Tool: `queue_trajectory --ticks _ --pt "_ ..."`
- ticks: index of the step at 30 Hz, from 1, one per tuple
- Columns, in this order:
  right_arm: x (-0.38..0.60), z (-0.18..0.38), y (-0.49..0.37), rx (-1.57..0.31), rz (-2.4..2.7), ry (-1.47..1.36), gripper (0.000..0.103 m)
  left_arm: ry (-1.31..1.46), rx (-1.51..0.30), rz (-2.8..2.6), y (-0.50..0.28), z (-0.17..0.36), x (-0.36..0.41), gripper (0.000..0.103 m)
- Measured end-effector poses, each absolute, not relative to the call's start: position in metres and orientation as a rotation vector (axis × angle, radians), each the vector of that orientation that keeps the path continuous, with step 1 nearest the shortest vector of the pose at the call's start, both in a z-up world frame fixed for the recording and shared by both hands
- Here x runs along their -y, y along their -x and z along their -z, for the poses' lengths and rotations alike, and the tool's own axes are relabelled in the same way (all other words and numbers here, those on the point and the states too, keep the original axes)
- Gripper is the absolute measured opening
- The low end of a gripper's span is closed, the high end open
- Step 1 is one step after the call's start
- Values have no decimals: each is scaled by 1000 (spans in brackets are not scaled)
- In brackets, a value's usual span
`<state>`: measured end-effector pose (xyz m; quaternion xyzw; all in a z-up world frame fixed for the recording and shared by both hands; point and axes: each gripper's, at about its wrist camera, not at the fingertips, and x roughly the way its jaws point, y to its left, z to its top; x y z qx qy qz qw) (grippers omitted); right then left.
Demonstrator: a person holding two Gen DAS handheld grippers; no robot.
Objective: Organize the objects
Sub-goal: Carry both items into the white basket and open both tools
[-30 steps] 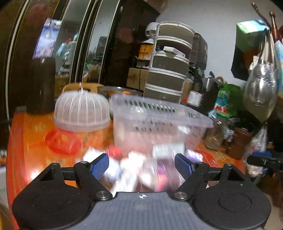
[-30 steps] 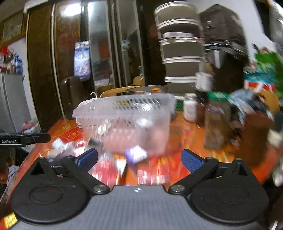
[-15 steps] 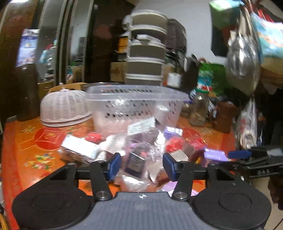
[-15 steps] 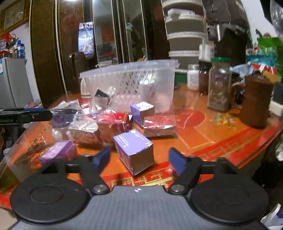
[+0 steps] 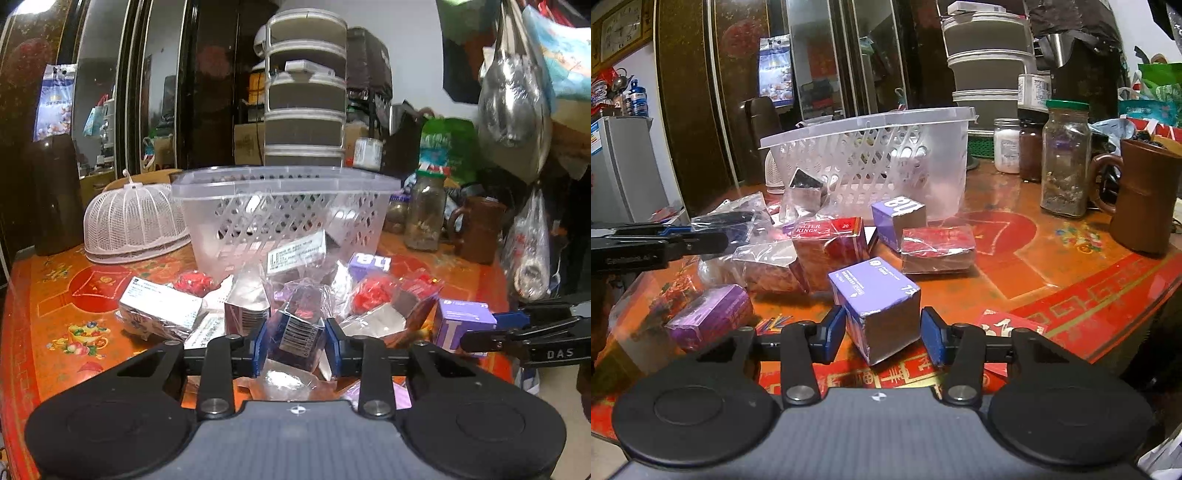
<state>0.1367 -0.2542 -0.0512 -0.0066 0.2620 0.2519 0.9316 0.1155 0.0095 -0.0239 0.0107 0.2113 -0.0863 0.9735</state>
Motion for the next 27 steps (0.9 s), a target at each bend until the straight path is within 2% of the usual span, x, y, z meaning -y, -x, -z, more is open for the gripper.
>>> queue_trajectory --ticks 17,23,27 --pt "266 19 -120 -440 -467 -41 47 66 -333 211 -91 13 -28 35" --pt "255 -37 -139 -292 -485 -35 47 57 -225 224 -112 -38 -36 35" --pt "226 -81 -188 -255 -486 44 47 77 -201 222 -164 -86 -39 35"
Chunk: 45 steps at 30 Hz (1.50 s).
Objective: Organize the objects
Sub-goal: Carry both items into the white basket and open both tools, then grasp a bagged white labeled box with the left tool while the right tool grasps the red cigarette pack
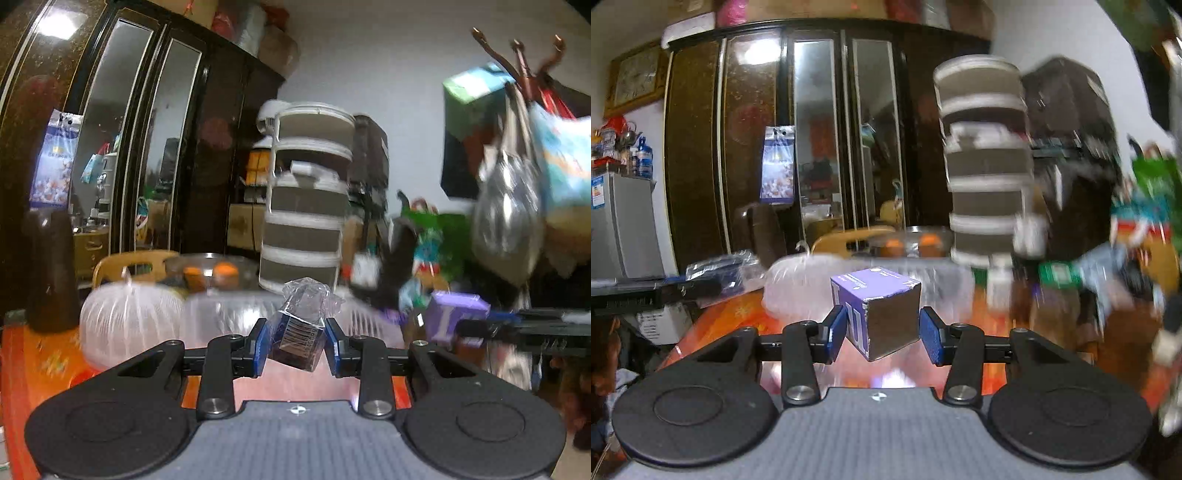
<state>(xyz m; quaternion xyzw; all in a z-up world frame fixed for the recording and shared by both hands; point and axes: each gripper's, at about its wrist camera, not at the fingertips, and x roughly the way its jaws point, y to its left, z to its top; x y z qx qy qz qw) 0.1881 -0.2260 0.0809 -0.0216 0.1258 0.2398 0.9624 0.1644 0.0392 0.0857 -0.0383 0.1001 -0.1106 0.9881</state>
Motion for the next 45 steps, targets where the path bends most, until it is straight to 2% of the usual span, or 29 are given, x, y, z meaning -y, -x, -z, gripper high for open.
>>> queue_trajectory --ticks 4,8,9,10,11,12,15,16,17,19,25,30,33,36,39,41,45 --pt "201 -91 -265 -418 -507 51 48 112 -351 205 -240 -96 -42 36" --pt "175 -83 -305 -510 -491 104 50 147 -454 181 -279 -86 -47 37" --pt "172 -82 -306 -506 -482 118 50 140 -464 182 -281 -82 -48 44" --pt "170 -79 -305 -500 -478 129 57 133 -475 175 -284 -78 -48 58" --pt "169 -78 -303 -493 -476 137 70 132 -478 160 -285 -74 -49 64" --pt "170 -78 -298 -476 -472 138 73 133 -472 151 -283 -72 -51 68" --pt "182 -80 -278 -437 -465 123 74 182 -431 165 -262 -69 -62 68" --pt "189 -80 -266 -416 -468 105 78 190 -410 168 -249 -69 -64 68" --pt "197 -78 -254 -394 -472 86 91 188 -393 165 -237 -69 -65 70" --pt "211 -70 -229 -367 -453 52 102 179 -370 150 -209 -61 -66 81" --pt "237 -2 -154 -361 -438 -44 102 158 -360 111 -142 1 -50 81" --pt "225 29 -141 -380 -454 -55 101 94 -385 97 -146 19 -31 75" --pt "218 34 -145 -388 -452 -40 90 82 -417 113 -152 23 -26 65" --pt "212 34 -151 -395 -468 -48 81 73 -417 96 -151 26 -26 59" --pt "206 38 -155 -408 -486 -32 74 74 -422 98 -151 28 -27 58" --pt "203 41 -157 -423 -492 -17 63 58 -427 95 -153 29 -25 58" --pt "202 47 -155 -439 -494 -8 59 30 -429 97 -156 30 -19 58"
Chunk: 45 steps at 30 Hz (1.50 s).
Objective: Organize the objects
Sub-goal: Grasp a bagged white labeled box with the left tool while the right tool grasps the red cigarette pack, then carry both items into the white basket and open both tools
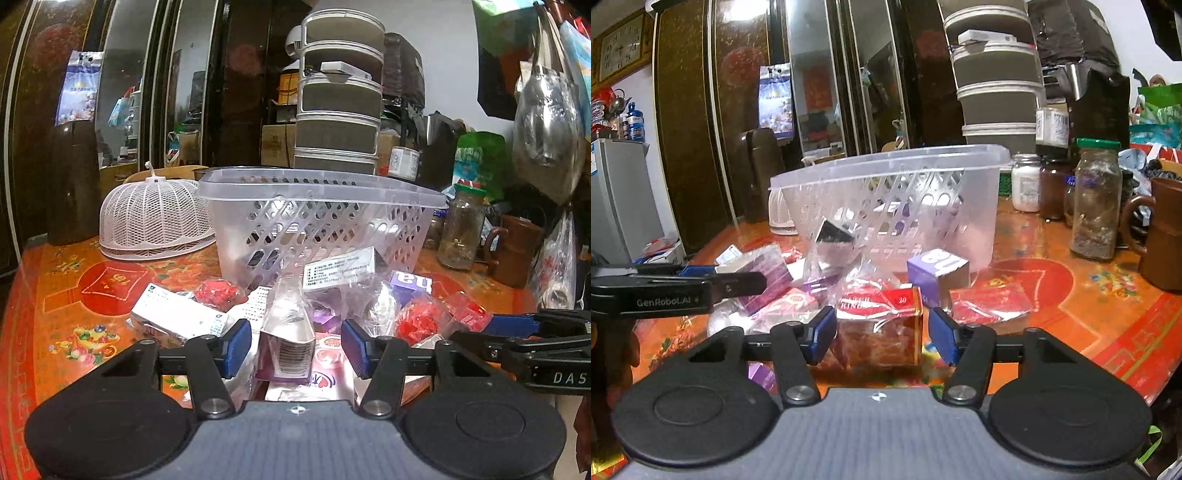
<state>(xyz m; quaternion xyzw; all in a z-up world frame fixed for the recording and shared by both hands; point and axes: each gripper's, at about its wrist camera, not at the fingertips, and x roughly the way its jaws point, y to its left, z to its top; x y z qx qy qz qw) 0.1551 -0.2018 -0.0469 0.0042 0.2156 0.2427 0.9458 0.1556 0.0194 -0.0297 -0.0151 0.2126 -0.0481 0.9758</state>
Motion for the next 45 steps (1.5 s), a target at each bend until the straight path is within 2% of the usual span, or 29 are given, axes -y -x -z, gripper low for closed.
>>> queue_trajectory --ticks 5,6,7,8,23,28,31,34,38,45 --pt "202 47 -153 -437 -494 -1 59 16 -442 91 -158 32 -16 58" --pt "201 47 -153 -436 -494 3 59 12 -444 88 -158 32 -16 55" --pt "201 46 -154 -437 -497 3 58 10 -445 84 -159 32 -16 42" --pt "201 46 -154 -440 -502 1 53 9 -444 78 -158 32 -16 37" --pt "227 21 -153 -378 -475 -62 52 62 -360 81 -143 25 -29 37" --pt "220 -38 -170 -254 -498 -10 52 58 -256 108 -144 -24 -34 37" --pt "210 -75 -216 -276 -536 -57 52 55 -223 139 -176 -68 -34 37" --pt "187 -94 -271 -349 -524 -44 52 84 -294 148 -232 -94 -34 37" --pt "161 -78 -328 -498 -485 0 52 150 -493 130 -304 -85 -39 37" --pt "158 -55 -342 -556 -489 20 52 131 -583 99 -334 -53 -39 37"
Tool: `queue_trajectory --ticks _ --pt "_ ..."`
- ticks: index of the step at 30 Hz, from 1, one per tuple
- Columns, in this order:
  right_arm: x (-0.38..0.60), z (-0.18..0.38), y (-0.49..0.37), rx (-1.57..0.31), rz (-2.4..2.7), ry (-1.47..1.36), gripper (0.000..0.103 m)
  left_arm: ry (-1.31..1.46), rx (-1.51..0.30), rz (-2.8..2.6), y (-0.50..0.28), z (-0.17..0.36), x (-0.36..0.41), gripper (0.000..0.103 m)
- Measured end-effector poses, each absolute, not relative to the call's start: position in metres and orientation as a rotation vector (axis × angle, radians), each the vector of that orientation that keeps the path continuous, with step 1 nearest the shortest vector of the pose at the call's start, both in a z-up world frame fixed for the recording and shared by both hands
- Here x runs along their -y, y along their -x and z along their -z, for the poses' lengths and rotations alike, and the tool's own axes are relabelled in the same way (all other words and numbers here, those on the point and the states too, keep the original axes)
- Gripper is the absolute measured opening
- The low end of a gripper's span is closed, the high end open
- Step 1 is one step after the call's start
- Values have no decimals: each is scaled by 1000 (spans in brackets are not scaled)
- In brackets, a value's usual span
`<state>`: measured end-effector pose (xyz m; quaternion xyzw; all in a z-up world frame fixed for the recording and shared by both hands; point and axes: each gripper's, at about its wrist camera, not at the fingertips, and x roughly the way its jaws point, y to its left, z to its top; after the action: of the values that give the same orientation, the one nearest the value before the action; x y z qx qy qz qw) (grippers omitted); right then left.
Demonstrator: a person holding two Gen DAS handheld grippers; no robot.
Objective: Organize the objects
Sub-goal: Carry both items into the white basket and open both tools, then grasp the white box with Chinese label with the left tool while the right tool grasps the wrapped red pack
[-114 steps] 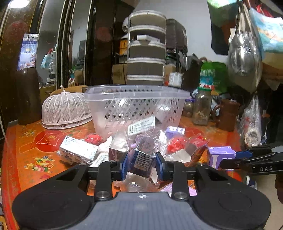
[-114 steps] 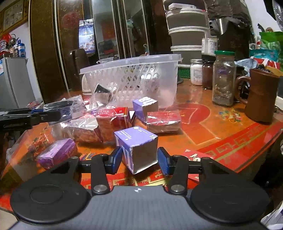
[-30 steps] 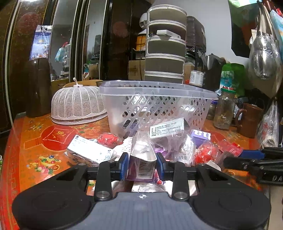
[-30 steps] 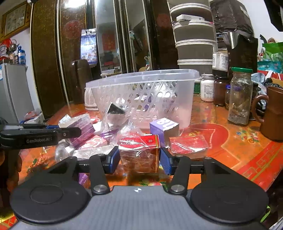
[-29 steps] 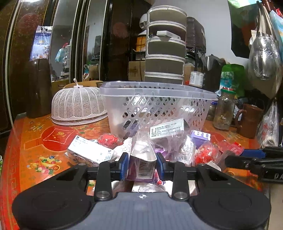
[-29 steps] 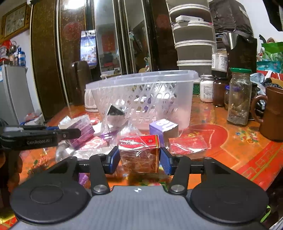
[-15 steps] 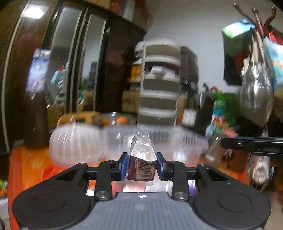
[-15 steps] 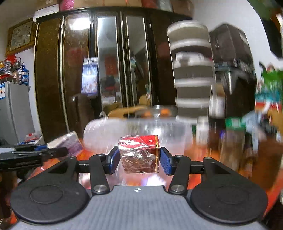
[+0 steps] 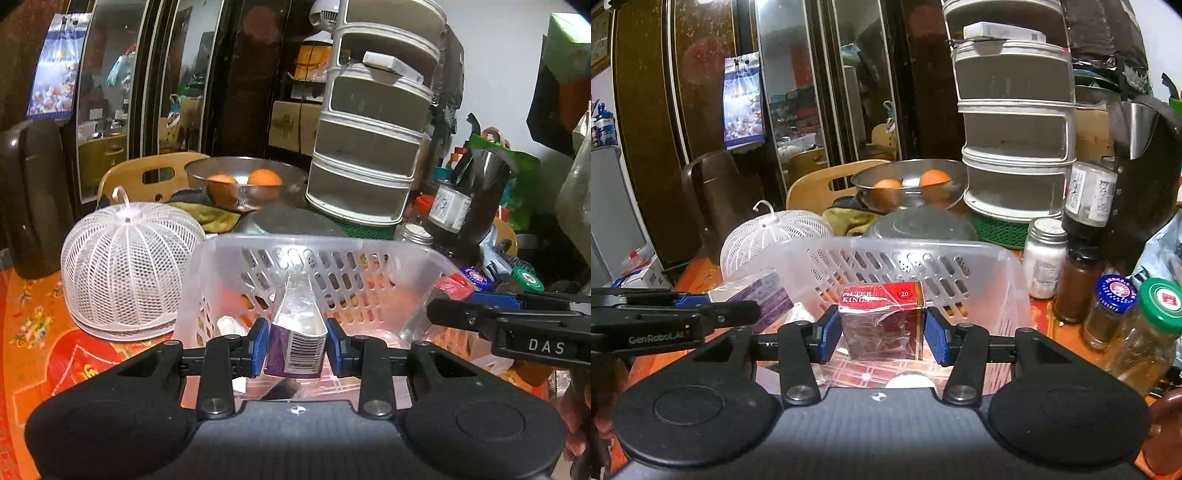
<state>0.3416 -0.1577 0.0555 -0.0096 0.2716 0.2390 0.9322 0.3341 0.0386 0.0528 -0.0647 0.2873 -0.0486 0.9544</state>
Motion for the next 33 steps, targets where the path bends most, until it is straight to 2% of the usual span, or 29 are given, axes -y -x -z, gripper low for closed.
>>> queue_trajectory --ticks 3,4,6,7,8,11,12,13,14,15,20,26,28,33 --pt "154 -51 -342 -570 -491 35 53 111 -591 83 -339 -44 -39 39" --pt "154 -51 -340 -562 -488 38 54 112 -587 78 -339 -42 -40 45" --pt "153 -54 -333 -538 -480 54 57 131 -577 88 -337 -41 -44 49" --pt "153 -58 -328 -530 -481 61 69 141 -565 90 -334 -42 -46 57" --pt "155 -61 -324 -513 -476 63 79 147 -554 92 -330 -45 -48 60" --pt "169 -74 -301 -458 -489 37 84 159 -473 107 -300 -58 -54 62" --pt "175 -77 -291 -440 -496 22 87 162 -440 125 -285 -62 -55 68" --pt "184 -78 -278 -418 -498 11 96 153 -413 136 -268 -63 -55 76" --pt "196 -77 -263 -391 -492 7 103 136 -388 140 -248 -62 -56 79" --pt "205 -73 -250 -370 -485 5 103 122 -366 139 -227 -57 -57 84" --pt "245 -15 -216 -452 -411 -25 103 145 -422 86 -157 -4 -74 84" --pt "239 38 -213 -566 -391 -16 103 141 -517 48 -147 35 -85 79" --pt "234 44 -215 -578 -390 7 103 128 -546 64 -151 39 -82 72" --pt "225 49 -223 -601 -365 31 98 118 -583 96 -161 49 -76 61"
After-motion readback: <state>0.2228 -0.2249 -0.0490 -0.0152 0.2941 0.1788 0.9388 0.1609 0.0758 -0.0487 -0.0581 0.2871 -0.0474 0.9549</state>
